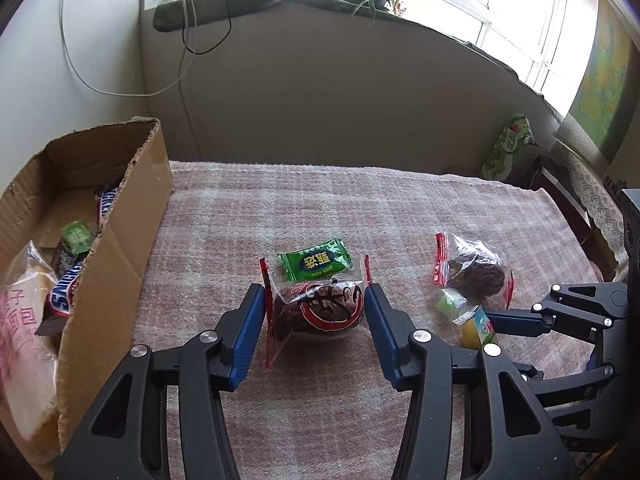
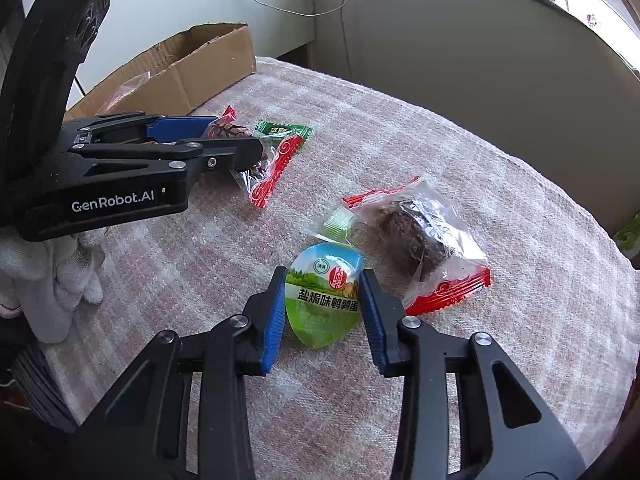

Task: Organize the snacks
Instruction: 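Carry the egg pack and candy bag into the box and open both tools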

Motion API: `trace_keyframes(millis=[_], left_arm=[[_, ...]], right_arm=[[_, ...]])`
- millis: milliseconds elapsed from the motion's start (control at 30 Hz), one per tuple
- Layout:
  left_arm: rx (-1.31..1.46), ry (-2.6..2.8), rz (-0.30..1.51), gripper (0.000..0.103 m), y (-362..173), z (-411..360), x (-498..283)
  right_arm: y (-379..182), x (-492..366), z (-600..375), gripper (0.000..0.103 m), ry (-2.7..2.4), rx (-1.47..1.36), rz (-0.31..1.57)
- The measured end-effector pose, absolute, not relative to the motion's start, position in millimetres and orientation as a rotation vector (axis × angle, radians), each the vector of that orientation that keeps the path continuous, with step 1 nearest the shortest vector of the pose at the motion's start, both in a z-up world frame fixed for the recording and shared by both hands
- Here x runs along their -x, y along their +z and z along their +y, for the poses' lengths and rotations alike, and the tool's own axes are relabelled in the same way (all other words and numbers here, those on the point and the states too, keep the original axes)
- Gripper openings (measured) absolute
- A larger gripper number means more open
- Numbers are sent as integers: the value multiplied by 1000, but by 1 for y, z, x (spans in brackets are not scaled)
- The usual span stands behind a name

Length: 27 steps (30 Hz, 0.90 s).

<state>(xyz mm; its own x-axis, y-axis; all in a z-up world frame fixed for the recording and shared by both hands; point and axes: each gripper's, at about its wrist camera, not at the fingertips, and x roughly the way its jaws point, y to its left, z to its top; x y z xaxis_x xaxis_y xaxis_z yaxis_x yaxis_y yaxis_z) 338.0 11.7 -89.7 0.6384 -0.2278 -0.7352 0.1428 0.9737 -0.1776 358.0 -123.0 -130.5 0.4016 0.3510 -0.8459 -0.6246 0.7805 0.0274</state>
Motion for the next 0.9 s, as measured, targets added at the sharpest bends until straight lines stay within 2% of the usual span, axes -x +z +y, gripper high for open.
trace_keyframes(millis=[400, 900], left_arm=[[23, -241, 803, 45, -84, -5, -324], [152, -237, 603, 45, -13, 41, -293]], right_arm=[[-122, -347, -127, 36, 618, 305, 955], [-57, -346, -104, 36, 672, 250, 844]])
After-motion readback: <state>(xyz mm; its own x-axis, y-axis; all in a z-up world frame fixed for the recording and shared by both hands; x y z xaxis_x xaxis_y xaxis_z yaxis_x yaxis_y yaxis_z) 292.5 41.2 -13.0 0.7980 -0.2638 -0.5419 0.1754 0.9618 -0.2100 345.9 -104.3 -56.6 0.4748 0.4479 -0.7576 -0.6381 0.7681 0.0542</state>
